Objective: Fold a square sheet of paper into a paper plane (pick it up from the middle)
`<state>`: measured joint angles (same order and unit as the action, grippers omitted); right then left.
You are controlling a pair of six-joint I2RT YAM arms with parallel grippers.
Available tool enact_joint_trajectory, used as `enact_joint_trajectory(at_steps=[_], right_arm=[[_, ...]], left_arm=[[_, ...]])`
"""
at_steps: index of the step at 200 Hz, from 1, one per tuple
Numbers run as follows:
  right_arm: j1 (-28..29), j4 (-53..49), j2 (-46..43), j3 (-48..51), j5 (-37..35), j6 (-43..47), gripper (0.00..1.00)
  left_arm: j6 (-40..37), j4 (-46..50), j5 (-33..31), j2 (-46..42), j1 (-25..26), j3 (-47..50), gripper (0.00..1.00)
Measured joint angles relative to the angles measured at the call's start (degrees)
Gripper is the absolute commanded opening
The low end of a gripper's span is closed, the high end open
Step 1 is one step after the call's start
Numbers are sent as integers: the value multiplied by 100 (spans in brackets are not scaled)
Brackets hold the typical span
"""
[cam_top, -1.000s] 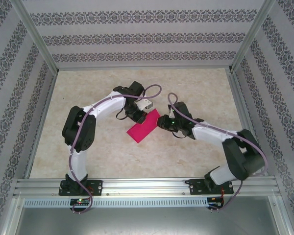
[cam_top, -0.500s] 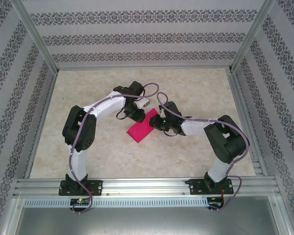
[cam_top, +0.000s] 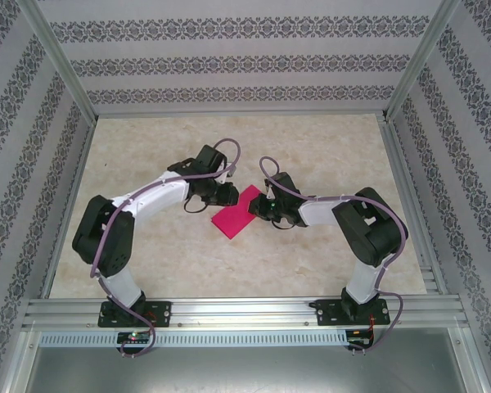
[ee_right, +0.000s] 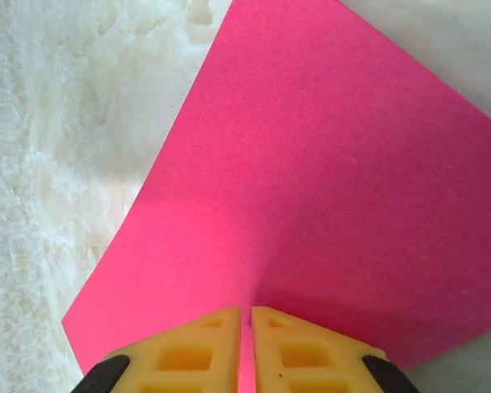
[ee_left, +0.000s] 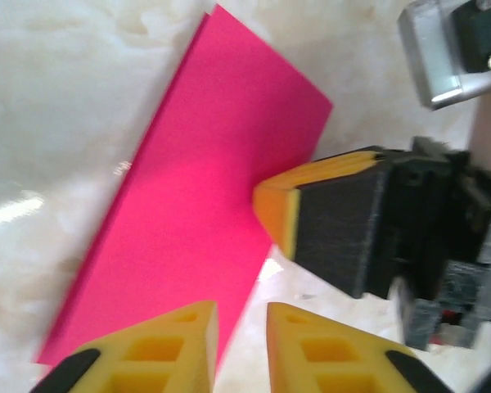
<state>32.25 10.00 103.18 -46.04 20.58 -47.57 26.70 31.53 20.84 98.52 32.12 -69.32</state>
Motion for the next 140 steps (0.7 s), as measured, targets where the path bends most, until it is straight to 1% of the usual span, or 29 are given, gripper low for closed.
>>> enact_joint_trajectory(at_steps=[13, 26, 50, 90, 140], right_arm=[[0, 28, 0, 0, 0, -39, 9], [0, 39, 0, 0, 9, -57, 7], [0, 48, 0, 0, 17, -63, 6], [0, 129, 0, 9, 46, -66, 4], [0, 166, 0, 81, 59, -63, 4]], left_arm=[[310, -433, 136, -26, 66, 330, 9], [592, -763, 227, -20, 142, 645, 5], [1016, -1259, 426, 42, 221, 1071, 2], [1410, -1810, 636, 358, 308, 1196, 0], [1486, -1902, 627, 562, 365, 1196, 0]])
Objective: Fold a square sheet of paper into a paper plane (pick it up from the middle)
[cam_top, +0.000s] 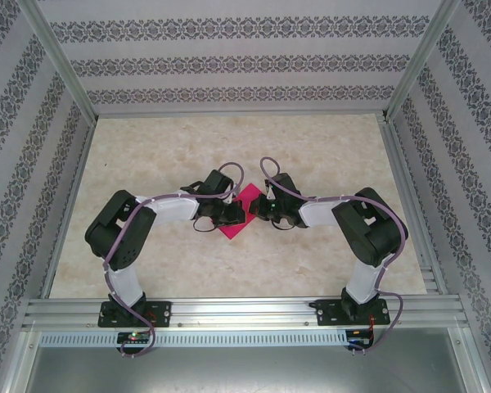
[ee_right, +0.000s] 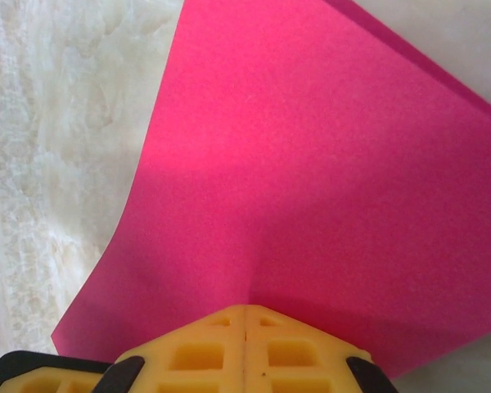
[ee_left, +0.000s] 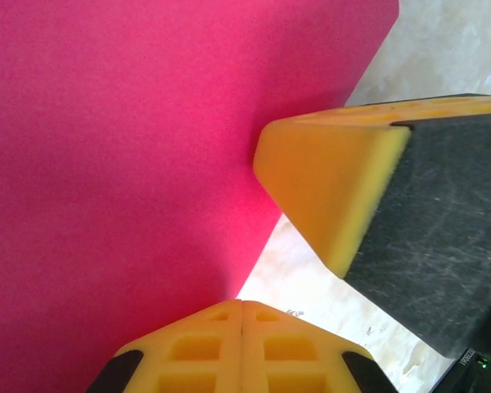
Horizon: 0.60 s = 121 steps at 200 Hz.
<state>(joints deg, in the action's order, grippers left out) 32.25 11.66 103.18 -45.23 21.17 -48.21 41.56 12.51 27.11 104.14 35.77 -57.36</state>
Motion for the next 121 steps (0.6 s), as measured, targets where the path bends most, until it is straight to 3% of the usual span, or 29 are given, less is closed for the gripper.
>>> enact_joint_trajectory(at_steps=[121], right_arm=[[142, 63, -2, 151, 201, 4, 4]], left_arm=[[11, 15, -212, 197, 0, 0, 0]])
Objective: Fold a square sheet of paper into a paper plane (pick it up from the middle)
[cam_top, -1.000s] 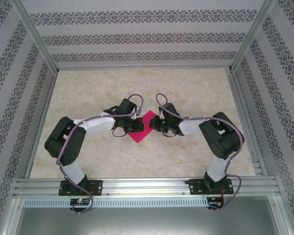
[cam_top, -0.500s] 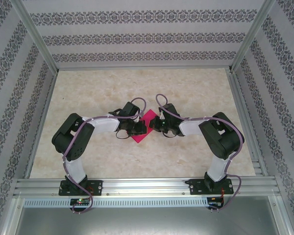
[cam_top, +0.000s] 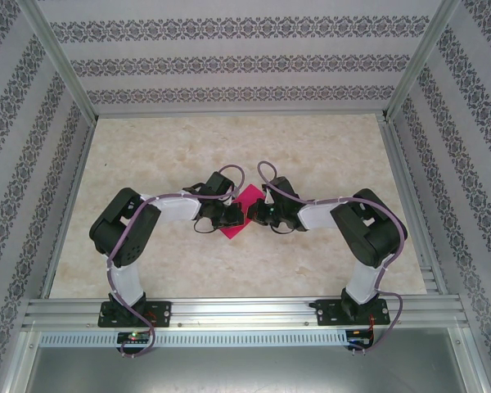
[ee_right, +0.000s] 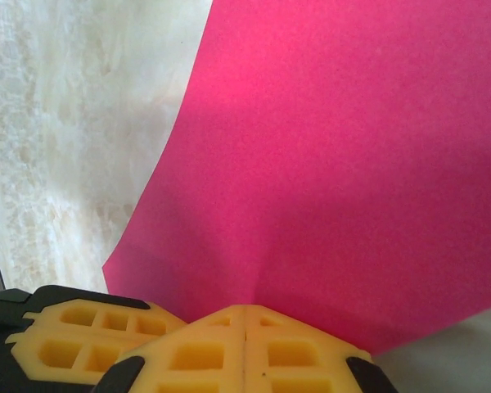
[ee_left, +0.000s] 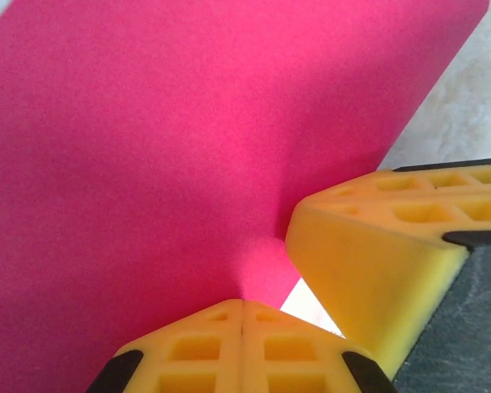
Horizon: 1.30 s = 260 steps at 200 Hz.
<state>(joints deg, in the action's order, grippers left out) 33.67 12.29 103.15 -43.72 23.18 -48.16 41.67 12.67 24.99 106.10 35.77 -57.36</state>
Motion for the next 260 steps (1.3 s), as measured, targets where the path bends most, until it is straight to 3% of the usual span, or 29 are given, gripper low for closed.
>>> enact_joint_trajectory(at_steps=[169, 260], right_arm=[[-127, -162, 109, -79, 168, 44, 2], [-1174, -590, 247, -369, 525, 457, 2]], left_arm=[[-90, 175, 48, 26, 4, -26, 0], [-90, 219, 22, 33, 7, -46, 0]])
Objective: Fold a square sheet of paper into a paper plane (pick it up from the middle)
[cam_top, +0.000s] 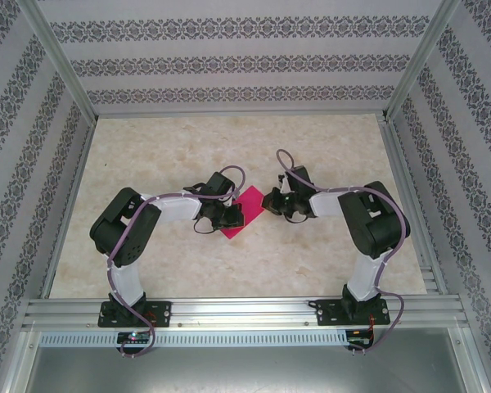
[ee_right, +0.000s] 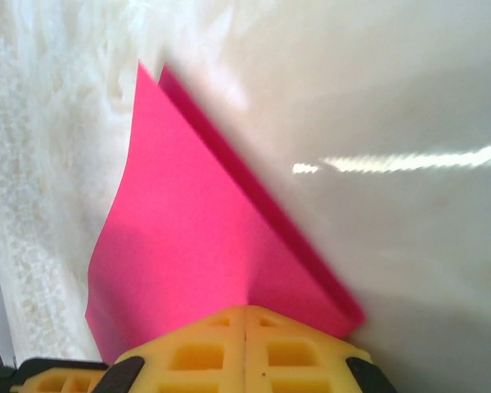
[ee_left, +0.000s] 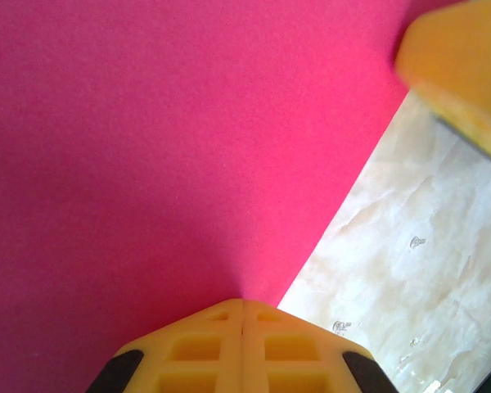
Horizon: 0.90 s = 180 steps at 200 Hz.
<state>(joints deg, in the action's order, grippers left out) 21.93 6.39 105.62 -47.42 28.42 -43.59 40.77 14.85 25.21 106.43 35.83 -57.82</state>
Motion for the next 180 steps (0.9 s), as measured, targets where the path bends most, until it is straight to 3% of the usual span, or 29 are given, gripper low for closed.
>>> enact_joint_trajectory(at_steps=[44, 95, 136, 180], right_arm=[[-297, -402, -168, -127, -197, 160, 3], [11, -461, -1121, -107, -240, 162, 4], [608, -249, -337, -125, -76, -28, 3], [640, -247, 31, -188, -96, -133, 3]], left_arm=[[-24, -2, 0, 2, 9, 0, 0], [-61, -2, 2, 2, 9, 0, 0], [-122, -4, 4, 2, 9, 0, 0], [-151, -15, 33, -2, 9, -9, 0]])
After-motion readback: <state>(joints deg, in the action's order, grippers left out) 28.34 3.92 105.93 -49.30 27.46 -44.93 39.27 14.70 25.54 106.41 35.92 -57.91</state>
